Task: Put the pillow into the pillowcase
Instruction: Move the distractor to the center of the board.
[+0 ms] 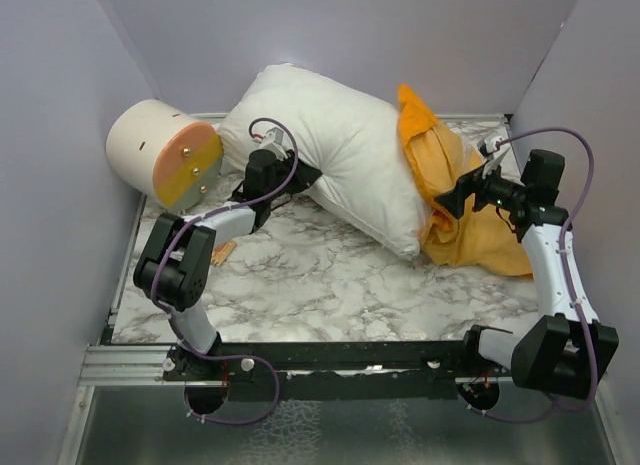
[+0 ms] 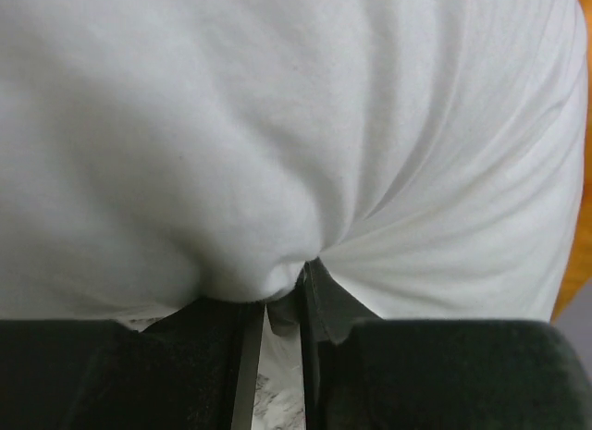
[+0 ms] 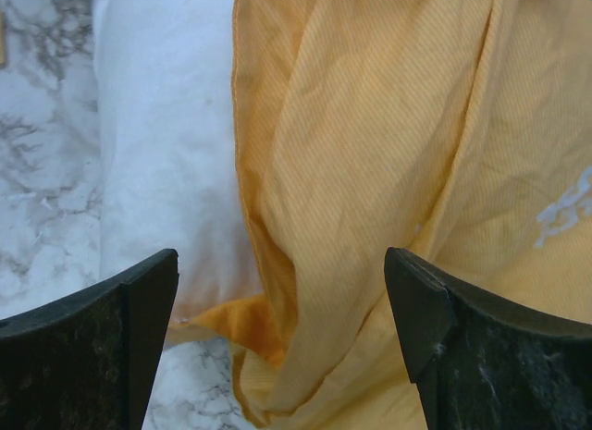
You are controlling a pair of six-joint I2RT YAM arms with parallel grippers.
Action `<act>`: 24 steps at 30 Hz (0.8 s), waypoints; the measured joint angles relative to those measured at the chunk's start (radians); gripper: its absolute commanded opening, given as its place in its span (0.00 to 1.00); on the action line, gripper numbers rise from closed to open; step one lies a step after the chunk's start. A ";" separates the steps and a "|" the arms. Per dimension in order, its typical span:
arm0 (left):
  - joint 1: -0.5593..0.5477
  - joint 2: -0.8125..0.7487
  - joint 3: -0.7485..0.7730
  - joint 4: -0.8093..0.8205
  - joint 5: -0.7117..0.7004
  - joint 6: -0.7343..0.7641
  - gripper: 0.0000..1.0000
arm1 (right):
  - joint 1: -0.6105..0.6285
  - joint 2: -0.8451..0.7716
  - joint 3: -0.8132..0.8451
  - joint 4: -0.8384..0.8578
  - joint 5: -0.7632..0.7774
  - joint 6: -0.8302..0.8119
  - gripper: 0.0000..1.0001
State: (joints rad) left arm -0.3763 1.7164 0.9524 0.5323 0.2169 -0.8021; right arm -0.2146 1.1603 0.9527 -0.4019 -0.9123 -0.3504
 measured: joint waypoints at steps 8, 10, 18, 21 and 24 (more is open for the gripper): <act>-0.016 -0.045 -0.019 -0.060 0.044 0.090 0.65 | 0.000 0.072 0.087 0.024 0.138 0.040 0.85; -0.016 -0.098 -0.047 -0.078 0.047 0.117 0.65 | 0.000 0.072 0.087 0.023 0.101 0.031 0.85; -0.012 -0.236 -0.042 -0.198 0.024 0.158 0.93 | 0.021 0.078 0.113 0.014 -0.085 0.011 0.84; -0.010 -0.366 -0.104 -0.241 -0.092 0.161 0.99 | 0.045 0.084 0.131 0.020 -0.126 0.009 0.84; 0.049 -0.443 -0.161 -0.241 -0.116 0.127 0.99 | 0.056 0.083 0.120 0.038 -0.145 0.014 0.84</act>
State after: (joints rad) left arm -0.3275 1.2732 0.7914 0.2913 0.1013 -0.6750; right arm -0.1589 1.2430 1.0725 -0.3641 -1.0576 -0.3363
